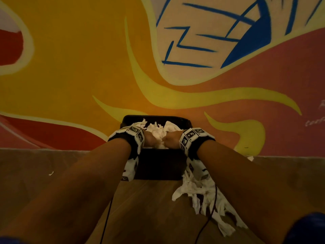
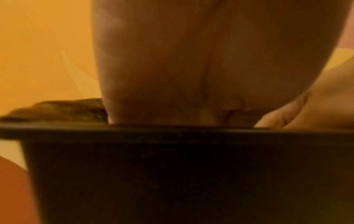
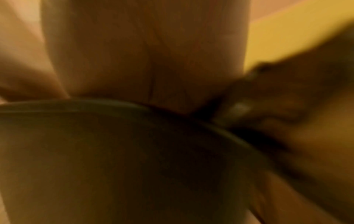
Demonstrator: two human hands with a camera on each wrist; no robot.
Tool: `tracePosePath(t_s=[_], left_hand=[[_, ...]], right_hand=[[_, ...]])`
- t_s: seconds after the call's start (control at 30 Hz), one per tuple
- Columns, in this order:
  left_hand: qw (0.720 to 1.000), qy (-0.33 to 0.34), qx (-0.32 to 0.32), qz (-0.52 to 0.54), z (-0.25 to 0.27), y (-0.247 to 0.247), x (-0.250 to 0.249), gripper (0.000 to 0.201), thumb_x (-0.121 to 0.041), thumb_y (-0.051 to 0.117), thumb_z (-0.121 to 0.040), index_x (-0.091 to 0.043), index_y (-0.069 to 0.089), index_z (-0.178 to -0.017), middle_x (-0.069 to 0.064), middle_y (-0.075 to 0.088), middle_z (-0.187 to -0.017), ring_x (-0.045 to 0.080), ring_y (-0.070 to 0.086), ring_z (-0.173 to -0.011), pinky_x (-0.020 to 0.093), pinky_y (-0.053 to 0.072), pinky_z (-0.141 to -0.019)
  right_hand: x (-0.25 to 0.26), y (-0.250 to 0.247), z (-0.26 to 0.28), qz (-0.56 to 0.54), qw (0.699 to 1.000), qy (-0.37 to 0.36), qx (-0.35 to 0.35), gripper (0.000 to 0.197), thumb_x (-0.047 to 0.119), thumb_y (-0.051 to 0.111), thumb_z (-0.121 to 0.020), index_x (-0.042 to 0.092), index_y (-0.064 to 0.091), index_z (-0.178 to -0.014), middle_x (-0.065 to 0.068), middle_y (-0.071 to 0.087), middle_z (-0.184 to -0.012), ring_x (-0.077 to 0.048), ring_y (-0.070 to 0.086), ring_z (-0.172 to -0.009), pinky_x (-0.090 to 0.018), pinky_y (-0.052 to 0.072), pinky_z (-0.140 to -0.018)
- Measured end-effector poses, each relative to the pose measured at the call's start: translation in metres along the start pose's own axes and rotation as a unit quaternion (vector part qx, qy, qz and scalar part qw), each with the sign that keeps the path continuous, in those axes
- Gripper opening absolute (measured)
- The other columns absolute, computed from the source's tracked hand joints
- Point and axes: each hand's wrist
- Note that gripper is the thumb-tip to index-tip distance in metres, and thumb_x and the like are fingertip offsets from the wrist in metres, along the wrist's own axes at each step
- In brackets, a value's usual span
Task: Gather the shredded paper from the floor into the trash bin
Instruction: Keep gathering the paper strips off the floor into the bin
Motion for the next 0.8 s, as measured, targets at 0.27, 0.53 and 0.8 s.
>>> tracePosePath(t_s=[0.27, 0.53, 0.8], left_hand=[[0.997, 0.061, -0.03, 0.031, 0.042, -0.027, 0.014, 0.048, -0.027, 0.024, -0.107, -0.006, 0.026, -0.149, 0.01, 0.019, -0.159, 0.025, 0.02, -0.145, 0.033, 0.02, -0.116], [0.957, 0.087, -0.276, -0.009, 0.08, -0.041, -0.002, 0.032, -0.034, 0.045, -0.098, -0.02, 0.064, -0.119, 0.008, 0.065, -0.115, 0.029, 0.061, -0.089, 0.036, 0.052, -0.073], [0.926, 0.35, -0.114, 0.081, 0.069, 0.048, -0.094, 0.016, -0.027, 0.057, -0.091, -0.024, 0.072, -0.096, -0.009, 0.07, -0.088, -0.001, 0.062, -0.073, 0.025, 0.054, -0.069]], right_hand=[[-0.012, -0.006, 0.043, -0.13, 0.977, -0.063, -0.158, 0.053, 0.031, 0.049, -0.098, 0.021, 0.032, -0.147, -0.008, 0.034, -0.152, -0.029, 0.04, -0.133, -0.034, 0.037, -0.103], [-0.037, -0.001, 0.109, -0.143, 0.923, -0.074, -0.348, 0.026, 0.025, 0.05, -0.095, 0.023, 0.057, -0.12, 0.0, 0.056, -0.117, -0.011, 0.054, -0.095, -0.035, 0.044, -0.083], [-0.083, 0.084, 0.145, -0.175, 0.953, 0.017, -0.247, 0.013, 0.009, 0.051, -0.09, 0.008, 0.064, -0.094, -0.009, 0.065, -0.089, -0.027, 0.058, -0.079, -0.034, 0.043, -0.064]])
Point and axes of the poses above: each hand's wrist, its own z-axis away from the middle knuckle, its own y-axis out of the palm, x = y × z
